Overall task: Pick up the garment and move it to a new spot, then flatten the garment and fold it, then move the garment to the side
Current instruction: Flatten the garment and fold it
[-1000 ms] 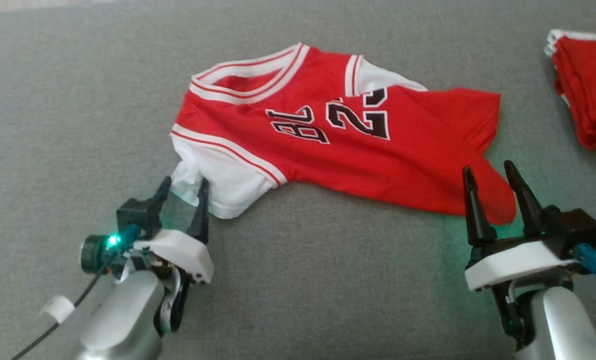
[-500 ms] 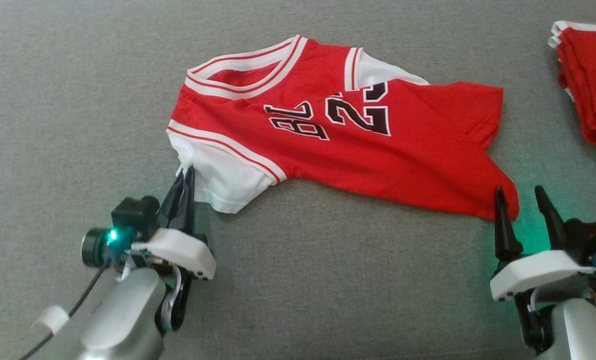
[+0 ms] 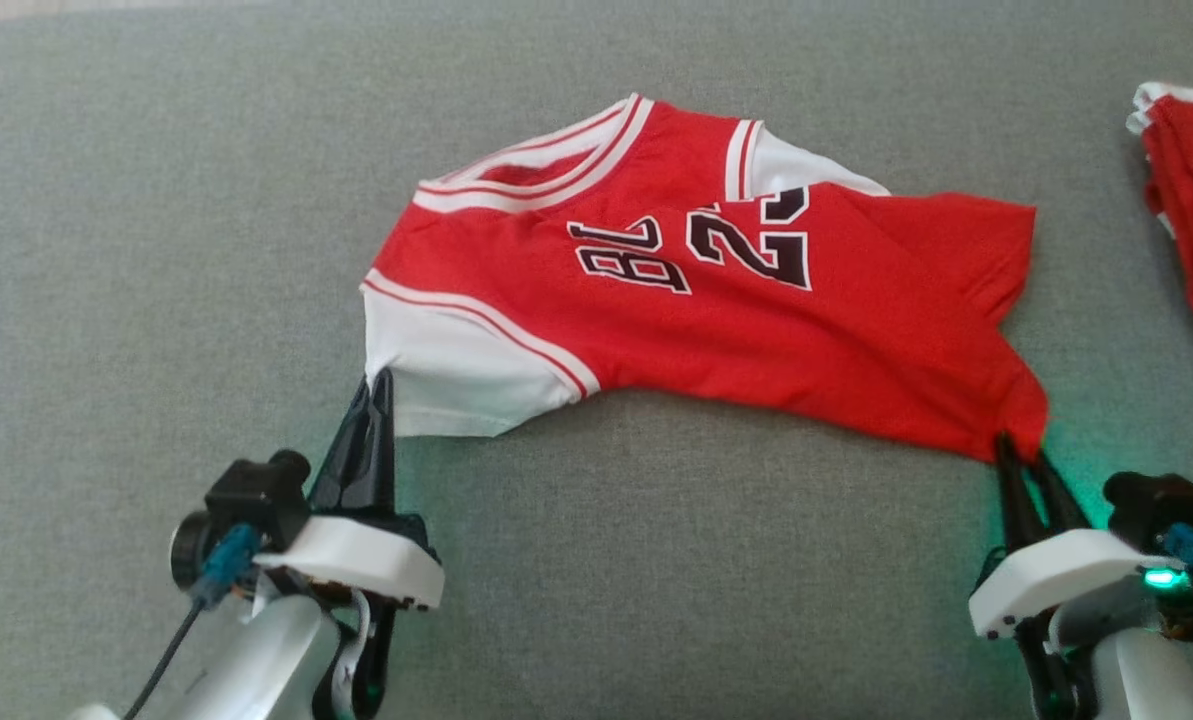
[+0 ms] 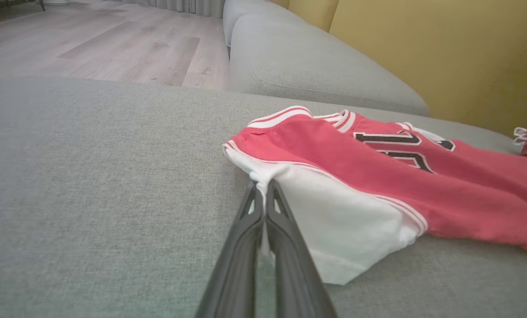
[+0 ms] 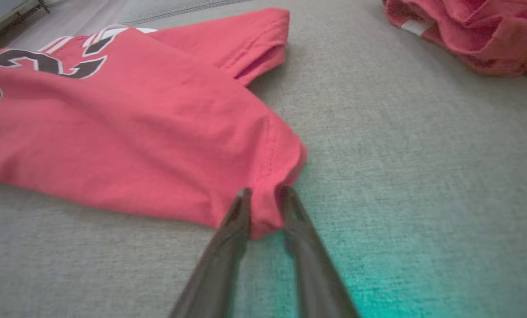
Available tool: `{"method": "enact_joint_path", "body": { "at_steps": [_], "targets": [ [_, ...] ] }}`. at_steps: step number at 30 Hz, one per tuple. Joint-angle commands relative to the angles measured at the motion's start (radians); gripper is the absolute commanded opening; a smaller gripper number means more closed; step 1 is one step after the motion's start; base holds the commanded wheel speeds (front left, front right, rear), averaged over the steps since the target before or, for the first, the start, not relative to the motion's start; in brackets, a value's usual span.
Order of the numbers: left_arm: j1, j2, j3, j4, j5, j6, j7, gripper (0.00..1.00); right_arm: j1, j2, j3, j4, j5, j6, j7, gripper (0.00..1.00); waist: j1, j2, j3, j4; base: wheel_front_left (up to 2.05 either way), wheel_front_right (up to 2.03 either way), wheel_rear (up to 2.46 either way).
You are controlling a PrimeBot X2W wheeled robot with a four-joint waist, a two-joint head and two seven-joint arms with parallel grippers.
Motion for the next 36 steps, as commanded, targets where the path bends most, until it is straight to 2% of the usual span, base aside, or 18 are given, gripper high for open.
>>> {"method": "enact_joint_path", "body": {
  "at_steps": [1,9,14,21,28,32,36],
  "targets": [
    [-0.006,0.028,0.043,-0.045,-0.008,0.004,-0.005,0.00,0.009,-0.006,0.028,-0.031,0.008,-0.001,-0.012,0.00,0.0001,0.0000,-0.014,0.002,0.00,0.00,0.00],
    [0.007,0.052,0.065,-0.171,-0.052,0.001,0.033,0.00,-0.042,-0.006,0.047,-0.155,0.048,-0.001,-0.046,0.00,0.0001,0.0000,-0.103,0.007,0.00,0.00,0.00],
    [-0.018,0.096,0.093,-0.300,-0.070,0.003,0.079,0.00,-0.087,-0.006,0.036,-0.286,0.052,-0.001,-0.026,0.00,0.0001,0.0000,-0.183,0.016,0.00,0.00,0.00],
    [-0.112,0.164,0.156,-0.532,-0.096,0.028,0.183,0.00,-0.177,-0.006,-0.013,-0.500,0.031,-0.001,0.046,0.00,0.0001,0.0000,-0.281,0.027,0.00,0.00,0.00],
    [-0.280,0.217,0.213,-0.729,-0.106,0.050,0.304,0.00,-0.269,-0.009,-0.052,-0.733,-0.019,-0.001,0.145,0.00,0.0001,0.0000,-0.298,0.031,0.00,0.00,0.00],
    [-0.375,0.244,0.217,-0.755,-0.099,0.048,0.374,0.00,-0.307,-0.024,-0.060,-0.798,-0.035,-0.001,0.197,0.00,0.0001,0.0000,-0.285,0.028,0.00,0.00,0.00],
    [-0.448,0.245,0.210,-0.714,-0.105,0.040,0.419,0.00,-0.340,-0.039,-0.044,-0.781,-0.024,-0.001,0.245,0.00,0.0001,0.0000,-0.241,0.023,0.00,0.00,0.00]
  ]
}}
